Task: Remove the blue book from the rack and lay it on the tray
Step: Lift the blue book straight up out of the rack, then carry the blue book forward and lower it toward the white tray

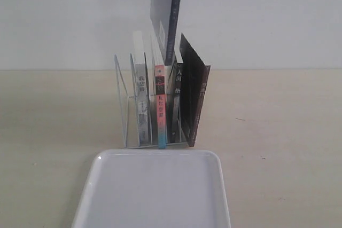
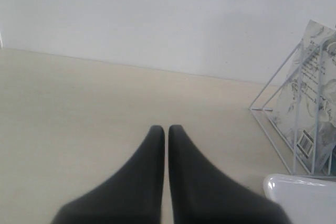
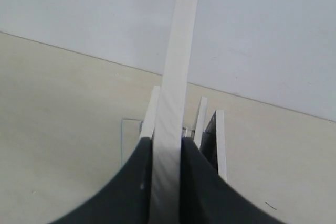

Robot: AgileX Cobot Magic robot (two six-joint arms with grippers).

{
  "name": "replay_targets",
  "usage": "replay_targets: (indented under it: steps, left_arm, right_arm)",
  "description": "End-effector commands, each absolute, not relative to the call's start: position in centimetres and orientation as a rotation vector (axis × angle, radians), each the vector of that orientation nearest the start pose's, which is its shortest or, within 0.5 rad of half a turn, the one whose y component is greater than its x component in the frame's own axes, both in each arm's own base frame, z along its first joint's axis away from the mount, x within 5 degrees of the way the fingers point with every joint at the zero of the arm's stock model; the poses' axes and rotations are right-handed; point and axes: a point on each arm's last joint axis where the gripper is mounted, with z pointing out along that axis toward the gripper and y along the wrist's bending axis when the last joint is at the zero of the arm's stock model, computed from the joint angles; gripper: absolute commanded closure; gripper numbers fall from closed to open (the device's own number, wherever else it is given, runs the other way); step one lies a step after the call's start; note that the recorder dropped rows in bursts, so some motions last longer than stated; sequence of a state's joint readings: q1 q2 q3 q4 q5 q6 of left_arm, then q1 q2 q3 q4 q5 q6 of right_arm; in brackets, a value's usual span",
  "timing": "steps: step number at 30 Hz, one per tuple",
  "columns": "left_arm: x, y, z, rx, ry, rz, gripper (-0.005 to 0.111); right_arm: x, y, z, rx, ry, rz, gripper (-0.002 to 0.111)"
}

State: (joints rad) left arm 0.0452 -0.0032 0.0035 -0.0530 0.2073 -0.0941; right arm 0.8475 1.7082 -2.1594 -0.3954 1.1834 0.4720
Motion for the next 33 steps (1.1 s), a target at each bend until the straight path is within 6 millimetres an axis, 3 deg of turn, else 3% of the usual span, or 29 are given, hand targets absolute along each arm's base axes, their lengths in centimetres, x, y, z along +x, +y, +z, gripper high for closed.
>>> replay_targets:
  steps: [1,9,19,29,33]
  left_arm:
    - [5.6,0.2,19.5,-0.17,1.676,-0.098,0.103]
    - [5.6,0.2,19.5,-0.17,1.676,-0.098,0.103]
    - [5.6,0.2,19.5,-0.17,1.676,-0.098,0.103]
    - [5.6,0.2,19.5,-0.17,1.676,-0.098,0.103]
    - [5.6,0.2,19.5,-0.17,1.676,-0.098,0.103]
  right_arm:
    - [24.5,22.6,51.3,-0.363,2.077,0.277,0.108]
    - [23.2,21.1,52.5,-0.386,2.057,0.266,0.108]
    - [22.4,20.7,53.1,-0.397,2.054,0.316,0.108]
    - [21.4,21.9,52.7,-0.505,2.097,0.467,0.108]
    - [21.4,22.0,51.6,-0.527,2.135,0.448,0.108]
